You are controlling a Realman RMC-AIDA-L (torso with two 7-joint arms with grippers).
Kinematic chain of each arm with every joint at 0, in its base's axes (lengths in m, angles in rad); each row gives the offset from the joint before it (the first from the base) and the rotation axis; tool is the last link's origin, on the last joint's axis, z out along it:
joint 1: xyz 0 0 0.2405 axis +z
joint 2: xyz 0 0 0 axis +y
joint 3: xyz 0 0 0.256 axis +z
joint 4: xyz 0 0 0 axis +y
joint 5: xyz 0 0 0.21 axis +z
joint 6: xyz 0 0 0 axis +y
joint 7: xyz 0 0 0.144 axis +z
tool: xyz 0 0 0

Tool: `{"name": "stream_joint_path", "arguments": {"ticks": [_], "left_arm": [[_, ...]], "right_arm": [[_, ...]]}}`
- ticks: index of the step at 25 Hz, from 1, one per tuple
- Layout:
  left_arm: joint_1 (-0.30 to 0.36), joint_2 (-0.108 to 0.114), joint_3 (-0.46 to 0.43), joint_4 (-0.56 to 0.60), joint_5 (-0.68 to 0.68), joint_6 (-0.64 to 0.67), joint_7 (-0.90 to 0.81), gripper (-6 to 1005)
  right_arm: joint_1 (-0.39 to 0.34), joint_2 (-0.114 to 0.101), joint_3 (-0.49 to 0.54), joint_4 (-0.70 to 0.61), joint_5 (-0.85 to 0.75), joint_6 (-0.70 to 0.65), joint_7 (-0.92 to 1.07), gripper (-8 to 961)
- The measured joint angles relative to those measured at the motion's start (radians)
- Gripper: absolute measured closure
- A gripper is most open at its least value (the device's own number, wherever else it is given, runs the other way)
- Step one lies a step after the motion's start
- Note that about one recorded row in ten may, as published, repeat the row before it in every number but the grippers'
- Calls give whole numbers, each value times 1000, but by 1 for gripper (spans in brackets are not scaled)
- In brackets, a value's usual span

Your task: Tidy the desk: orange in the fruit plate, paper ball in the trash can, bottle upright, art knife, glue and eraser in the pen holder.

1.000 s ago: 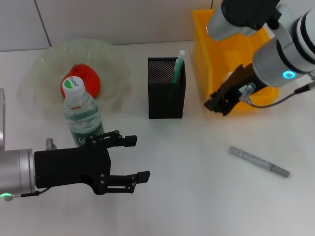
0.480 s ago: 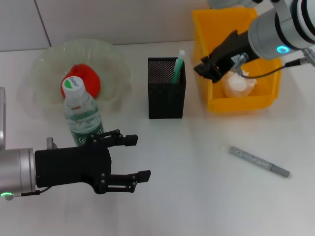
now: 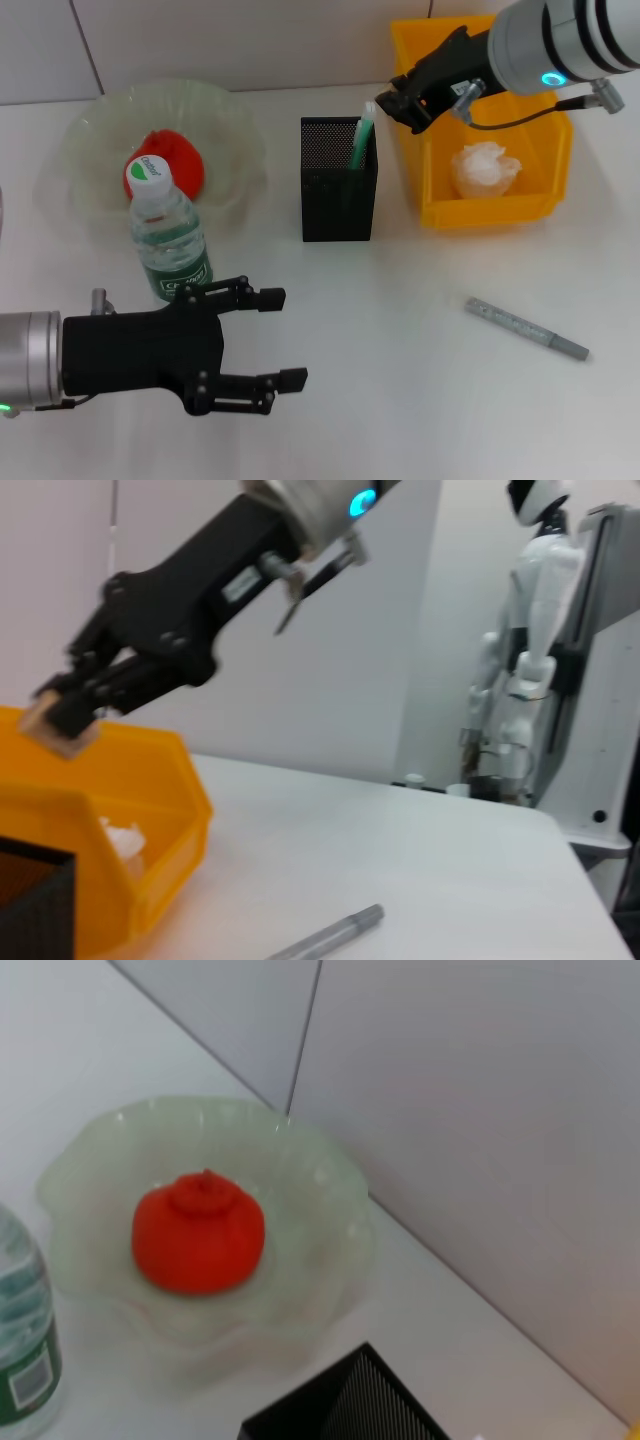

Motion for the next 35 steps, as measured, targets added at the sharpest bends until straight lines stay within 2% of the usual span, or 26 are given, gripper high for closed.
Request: {"name": "stream_joint_path", "arguments": {"ticks": [16,35], "left_arm": [[9,1,-18,28,-10,131,0,137],[12,1,-18,39,-23,143,0,137]], "right_arm": [[7,0,-13,203,140,197,-124,822],[14,2,-66,275,151,281,-142,822]]}}
